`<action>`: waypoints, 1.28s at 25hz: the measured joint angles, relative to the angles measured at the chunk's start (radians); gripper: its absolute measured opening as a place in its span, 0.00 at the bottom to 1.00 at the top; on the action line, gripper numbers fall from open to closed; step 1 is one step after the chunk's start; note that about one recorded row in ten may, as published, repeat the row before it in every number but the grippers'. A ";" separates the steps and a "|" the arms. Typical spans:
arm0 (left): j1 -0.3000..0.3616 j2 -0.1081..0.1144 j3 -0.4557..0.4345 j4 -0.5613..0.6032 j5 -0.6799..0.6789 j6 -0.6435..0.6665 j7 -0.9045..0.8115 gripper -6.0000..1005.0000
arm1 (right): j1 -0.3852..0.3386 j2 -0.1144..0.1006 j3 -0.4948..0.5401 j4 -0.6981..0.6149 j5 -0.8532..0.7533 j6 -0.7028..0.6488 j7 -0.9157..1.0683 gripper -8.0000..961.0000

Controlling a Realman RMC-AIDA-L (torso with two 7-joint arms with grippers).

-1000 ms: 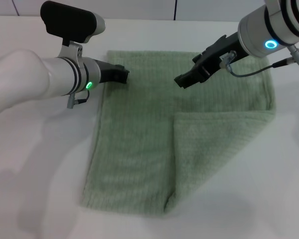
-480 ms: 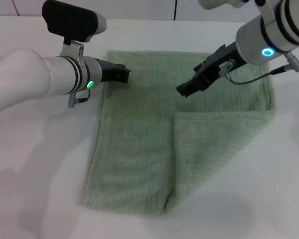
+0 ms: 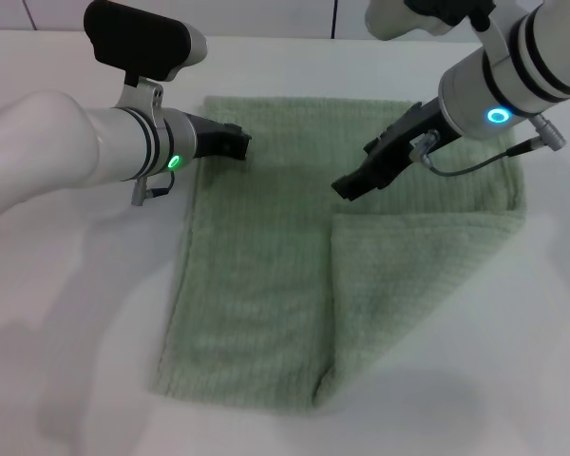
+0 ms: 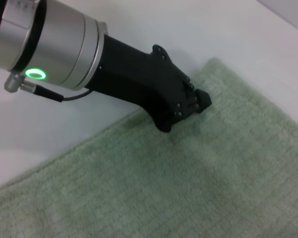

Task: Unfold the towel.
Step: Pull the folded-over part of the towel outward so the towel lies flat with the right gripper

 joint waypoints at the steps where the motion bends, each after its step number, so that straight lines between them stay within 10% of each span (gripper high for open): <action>1: 0.000 0.000 0.000 0.000 0.000 0.000 0.000 0.00 | 0.002 0.000 0.000 -0.007 0.001 -0.002 -0.002 0.73; 32: 0.003 0.000 0.002 0.000 0.000 0.010 -0.001 0.00 | 0.029 0.000 -0.050 -0.106 0.041 -0.029 -0.024 0.73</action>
